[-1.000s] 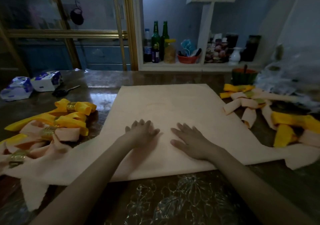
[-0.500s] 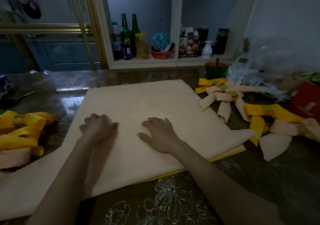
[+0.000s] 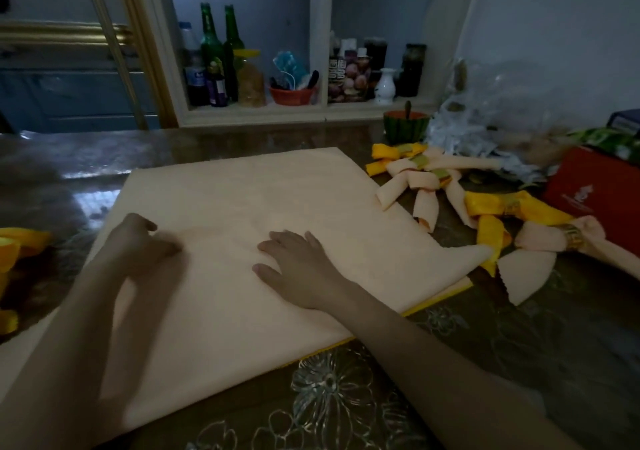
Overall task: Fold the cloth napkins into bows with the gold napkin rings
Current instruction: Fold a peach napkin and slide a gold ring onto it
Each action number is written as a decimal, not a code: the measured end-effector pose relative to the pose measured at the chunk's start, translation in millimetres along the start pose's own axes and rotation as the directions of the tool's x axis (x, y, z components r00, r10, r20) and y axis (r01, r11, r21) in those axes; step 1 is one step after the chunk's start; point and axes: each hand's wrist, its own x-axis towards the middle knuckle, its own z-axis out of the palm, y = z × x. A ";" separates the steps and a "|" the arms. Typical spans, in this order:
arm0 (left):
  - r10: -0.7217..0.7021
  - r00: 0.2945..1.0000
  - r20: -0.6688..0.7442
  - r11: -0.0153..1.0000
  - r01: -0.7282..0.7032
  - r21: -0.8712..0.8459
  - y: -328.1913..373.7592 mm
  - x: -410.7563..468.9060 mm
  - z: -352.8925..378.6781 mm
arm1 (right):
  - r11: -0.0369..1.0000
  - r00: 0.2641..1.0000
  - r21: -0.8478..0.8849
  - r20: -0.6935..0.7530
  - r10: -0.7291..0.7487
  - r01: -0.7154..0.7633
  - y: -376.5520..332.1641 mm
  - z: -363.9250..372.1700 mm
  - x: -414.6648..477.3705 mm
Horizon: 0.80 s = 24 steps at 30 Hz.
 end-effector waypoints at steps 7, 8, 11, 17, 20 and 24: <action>0.171 0.968 -0.183 0.982 -0.182 -0.041 -6.9 -4.2 2.8 | 0.998 0.983 -0.063 0.182 0.007 0.005 -2.8 -10.9 -6.8; 0.179 0.966 -0.188 0.981 -0.190 -0.043 -8.0 -4.6 1.8 | 0.997 0.977 -0.078 0.214 0.012 0.005 -3.9 -13.4 -8.5; 0.159 0.977 -0.139 0.982 -0.172 -0.084 -7.3 -4.5 2.3 | 0.998 0.960 -0.061 0.278 0.038 -0.022 -5.2 -25.3 -16.2; 0.164 0.986 -0.030 0.986 -0.162 0.039 -1.7 -6.7 -1.6 | 0.998 0.964 -0.055 0.261 0.052 -0.039 -7.5 -25.3 -17.6; 0.150 0.988 -0.042 0.988 -0.149 0.032 -3.4 -9.5 -0.3 | 0.995 0.946 -0.096 0.318 0.066 -0.037 -8.2 -25.7 -17.5; 0.111 0.993 0.042 0.993 -0.112 0.029 -0.5 -8.4 -7.8 | 0.996 0.917 -0.076 0.392 0.078 -0.052 -10.9 -42.7 -20.4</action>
